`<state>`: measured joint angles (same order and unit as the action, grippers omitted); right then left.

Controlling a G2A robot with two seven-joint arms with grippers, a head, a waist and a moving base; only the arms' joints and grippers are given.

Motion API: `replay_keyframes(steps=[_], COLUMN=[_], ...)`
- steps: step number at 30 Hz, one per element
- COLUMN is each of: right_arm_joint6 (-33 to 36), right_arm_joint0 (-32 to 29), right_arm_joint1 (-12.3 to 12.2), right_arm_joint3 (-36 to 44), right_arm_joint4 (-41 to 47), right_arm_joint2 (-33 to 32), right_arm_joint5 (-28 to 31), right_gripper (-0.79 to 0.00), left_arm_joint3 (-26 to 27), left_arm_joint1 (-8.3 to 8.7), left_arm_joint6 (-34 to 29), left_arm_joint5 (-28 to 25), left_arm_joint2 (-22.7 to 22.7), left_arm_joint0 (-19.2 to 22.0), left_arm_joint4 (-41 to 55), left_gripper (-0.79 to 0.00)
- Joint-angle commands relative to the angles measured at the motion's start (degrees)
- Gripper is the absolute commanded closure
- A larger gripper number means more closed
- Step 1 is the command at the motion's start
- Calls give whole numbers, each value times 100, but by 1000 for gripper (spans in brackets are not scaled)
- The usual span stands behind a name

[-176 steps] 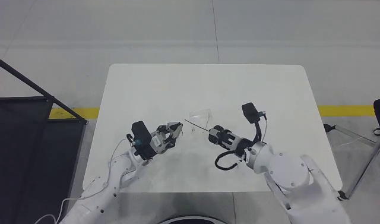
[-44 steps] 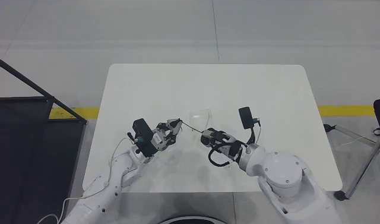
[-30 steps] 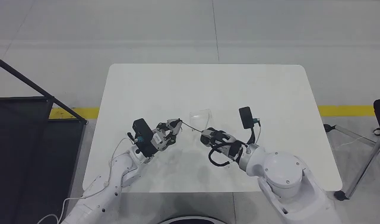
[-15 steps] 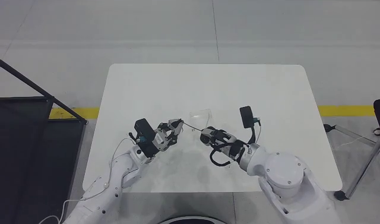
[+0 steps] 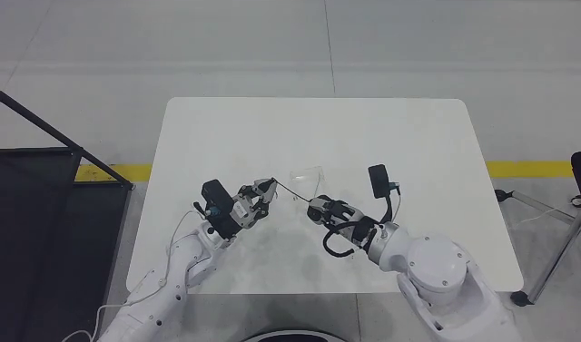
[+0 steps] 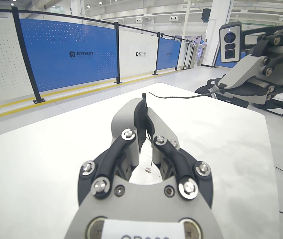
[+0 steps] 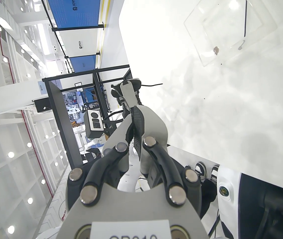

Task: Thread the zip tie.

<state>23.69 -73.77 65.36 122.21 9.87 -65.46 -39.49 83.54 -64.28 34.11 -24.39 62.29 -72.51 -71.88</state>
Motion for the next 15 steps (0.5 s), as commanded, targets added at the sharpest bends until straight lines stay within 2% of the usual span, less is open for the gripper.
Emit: replay_keyframes(steps=[1,15], right_arm_joint6=[6,16], right_arm_joint0=[-24,66], right_arm_joint1=[-2,8], right_arm_joint3=[17,11], right_arm_joint4=[-15,-142], right_arm_joint2=[-3,109], right_arm_joint5=[25,-238], right_gripper=[0,0], left_arm_joint3=[2,27], left_arm_joint1=[-7,-49], left_arm_joint6=[-4,-4], left_arm_joint5=[5,-41], left_arm_joint2=[9,71], left_arm_joint0=[-7,-65], left_arm_joint4=[-12,-78], left_gripper=[0,0])
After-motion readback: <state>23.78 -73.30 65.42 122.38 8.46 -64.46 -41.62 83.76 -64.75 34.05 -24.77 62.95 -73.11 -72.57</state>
